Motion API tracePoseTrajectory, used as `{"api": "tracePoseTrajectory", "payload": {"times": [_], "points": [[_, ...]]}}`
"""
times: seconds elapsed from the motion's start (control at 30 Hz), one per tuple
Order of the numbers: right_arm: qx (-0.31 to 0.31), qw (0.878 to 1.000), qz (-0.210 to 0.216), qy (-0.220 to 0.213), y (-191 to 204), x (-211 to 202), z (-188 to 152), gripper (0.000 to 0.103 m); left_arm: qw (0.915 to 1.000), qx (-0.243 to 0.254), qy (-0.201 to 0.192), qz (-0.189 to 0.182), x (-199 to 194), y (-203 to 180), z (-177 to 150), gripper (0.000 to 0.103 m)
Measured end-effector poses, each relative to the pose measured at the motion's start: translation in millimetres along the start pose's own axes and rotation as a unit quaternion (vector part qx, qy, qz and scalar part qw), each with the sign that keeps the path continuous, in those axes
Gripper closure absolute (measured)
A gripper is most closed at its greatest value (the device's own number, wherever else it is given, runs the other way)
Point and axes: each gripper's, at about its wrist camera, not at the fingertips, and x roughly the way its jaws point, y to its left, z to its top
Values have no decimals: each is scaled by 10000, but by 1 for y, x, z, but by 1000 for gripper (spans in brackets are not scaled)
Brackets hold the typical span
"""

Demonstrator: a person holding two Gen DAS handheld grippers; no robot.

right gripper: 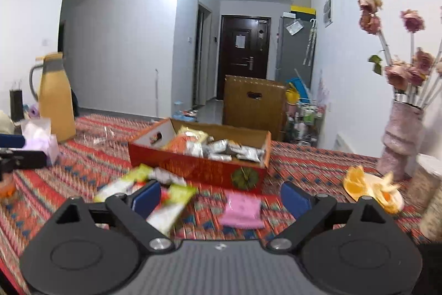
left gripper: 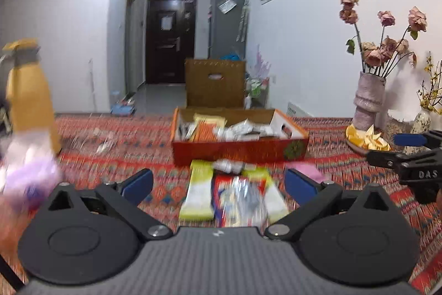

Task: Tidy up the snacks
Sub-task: 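Withdraw both tools from the box back toward the snack pile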

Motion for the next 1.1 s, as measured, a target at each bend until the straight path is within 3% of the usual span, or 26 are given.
{"api": "tracePoseTrajectory", "payload": {"times": [0.13,0.27,0.5,0.9,1.1], "points": [[-48,9999,-115,39,17,-34,-41,5,9990,-307,321,53,-22,7,-40,0],[155,9990,-201,357,29,-57,-85,5,9969,-330,700,114,-33,11,-75,0],[380,9955,-234,833,41,-80,-135,5,9924,-300,1185,101,-39,15,-109,0],[337,9943,-257,981,43,-60,-128,5,9915,-294,1265,108,-24,16,-101,0],[272,9918,-347,1196,37,-27,-122,5,9913,-424,1138,506,6,33,-81,0]]}}
